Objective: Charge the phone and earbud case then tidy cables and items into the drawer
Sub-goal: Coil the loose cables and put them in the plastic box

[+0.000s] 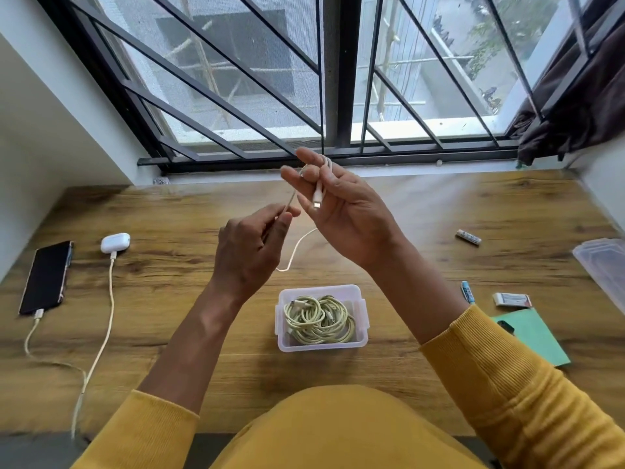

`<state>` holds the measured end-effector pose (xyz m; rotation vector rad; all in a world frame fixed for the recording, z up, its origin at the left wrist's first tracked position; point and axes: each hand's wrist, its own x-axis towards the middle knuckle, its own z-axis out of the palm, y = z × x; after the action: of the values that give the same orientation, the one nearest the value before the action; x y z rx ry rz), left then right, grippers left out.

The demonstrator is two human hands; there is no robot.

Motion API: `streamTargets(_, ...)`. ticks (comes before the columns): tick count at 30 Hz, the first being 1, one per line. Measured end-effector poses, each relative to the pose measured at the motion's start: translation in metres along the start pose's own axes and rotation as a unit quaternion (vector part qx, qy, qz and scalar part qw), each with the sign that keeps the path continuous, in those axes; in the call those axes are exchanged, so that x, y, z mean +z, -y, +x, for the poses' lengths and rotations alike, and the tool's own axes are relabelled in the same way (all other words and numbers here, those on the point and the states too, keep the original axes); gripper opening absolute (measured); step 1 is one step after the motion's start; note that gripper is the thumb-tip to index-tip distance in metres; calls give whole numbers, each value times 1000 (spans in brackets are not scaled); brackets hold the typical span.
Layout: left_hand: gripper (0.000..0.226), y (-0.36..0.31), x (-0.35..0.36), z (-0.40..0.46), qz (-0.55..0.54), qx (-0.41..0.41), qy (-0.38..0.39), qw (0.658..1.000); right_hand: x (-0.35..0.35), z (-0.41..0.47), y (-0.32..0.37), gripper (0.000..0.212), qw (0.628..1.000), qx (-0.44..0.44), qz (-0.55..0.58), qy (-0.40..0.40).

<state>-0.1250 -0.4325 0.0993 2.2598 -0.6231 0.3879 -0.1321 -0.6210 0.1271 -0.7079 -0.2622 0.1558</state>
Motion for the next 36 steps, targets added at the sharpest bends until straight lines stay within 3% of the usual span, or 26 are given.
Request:
streamTargets(6,31,-1,-1,-16,-2,31,38,999,3,10,-5,35,999,-31,-4,-37)
streamTargets(11,18,-12,-8,-14,-34,67,19,997,-6,12,-23,33,988,-52,-132,-63)
streamTargets(14,15,-15,-14,-11,-50,80,11,995,-9,8,-30,36,956,-60,-276,-78)
streamTargets(18,21,-14,-18,-3,-52,78,18,995,-8,4,-41,47,887,-49,-453,-73)
streamTargets(20,25,-13,-20,0,-41,73,28,996,-12,2,-46,48,868,-29,-491,-72)
streamTargets(22,26,-11,-23,4,-49,55,47,996,-16,-1,-46,45,874,9,-480,-69)
streamTargets(26,25,-6,-26,16,-87,19,115,989,-20,-8,-38,19,884,54,-465,3)
streamTargets(33,19,6,-36,32,-132,10,157,979,-20,-26,-20,60,912,148,-373,88)
streamTargets(36,23,10,-32,33,-148,10,144,978,-14,-29,-11,56,926,179,-315,112)
